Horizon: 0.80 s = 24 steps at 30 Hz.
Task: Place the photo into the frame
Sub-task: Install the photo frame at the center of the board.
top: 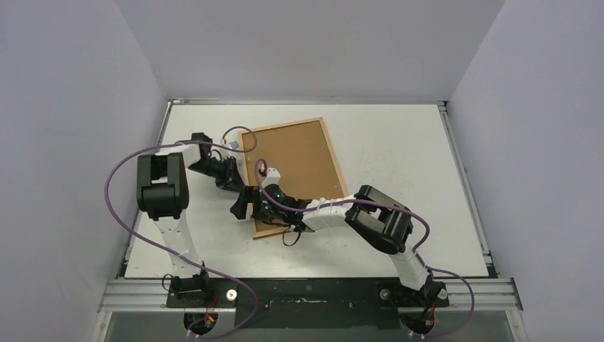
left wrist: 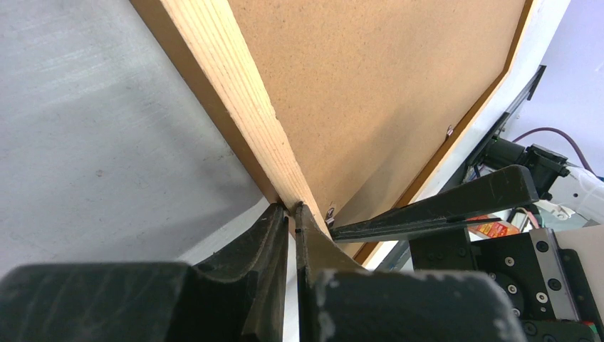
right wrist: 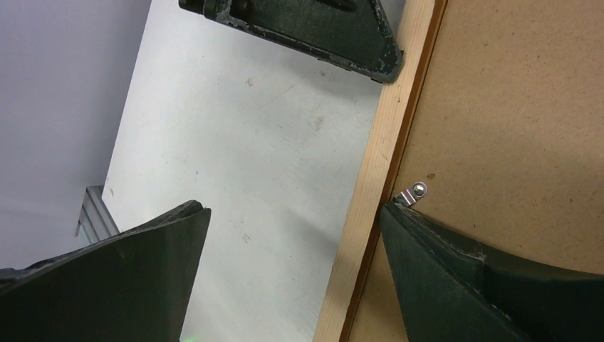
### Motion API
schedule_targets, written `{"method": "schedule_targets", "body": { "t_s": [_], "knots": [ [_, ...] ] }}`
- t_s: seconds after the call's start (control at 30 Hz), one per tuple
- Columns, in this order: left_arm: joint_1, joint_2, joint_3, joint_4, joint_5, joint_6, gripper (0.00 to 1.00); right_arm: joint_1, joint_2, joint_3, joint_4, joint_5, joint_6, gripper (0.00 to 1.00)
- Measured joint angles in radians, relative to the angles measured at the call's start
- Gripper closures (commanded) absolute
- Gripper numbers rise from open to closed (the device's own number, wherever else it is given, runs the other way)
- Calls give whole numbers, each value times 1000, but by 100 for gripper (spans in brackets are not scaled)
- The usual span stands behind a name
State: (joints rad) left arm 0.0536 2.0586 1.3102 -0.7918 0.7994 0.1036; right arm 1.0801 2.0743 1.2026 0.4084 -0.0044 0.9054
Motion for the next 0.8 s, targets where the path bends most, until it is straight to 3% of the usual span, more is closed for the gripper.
{"method": "schedule_targets", "body": {
  "t_s": [0.3, 0.57, 0.8],
  "knots": [
    [0, 1, 4, -2, 3, 13, 96, -3, -19, -109, 174, -46, -65, 6],
    [0, 3, 4, -3, 9, 13, 97, -12, -134, -172, 131, -66, -91, 6],
    [0, 3, 3, -3, 9, 13, 98, -13, -116, -162, 77, -80, -88, 6]
  ]
}}
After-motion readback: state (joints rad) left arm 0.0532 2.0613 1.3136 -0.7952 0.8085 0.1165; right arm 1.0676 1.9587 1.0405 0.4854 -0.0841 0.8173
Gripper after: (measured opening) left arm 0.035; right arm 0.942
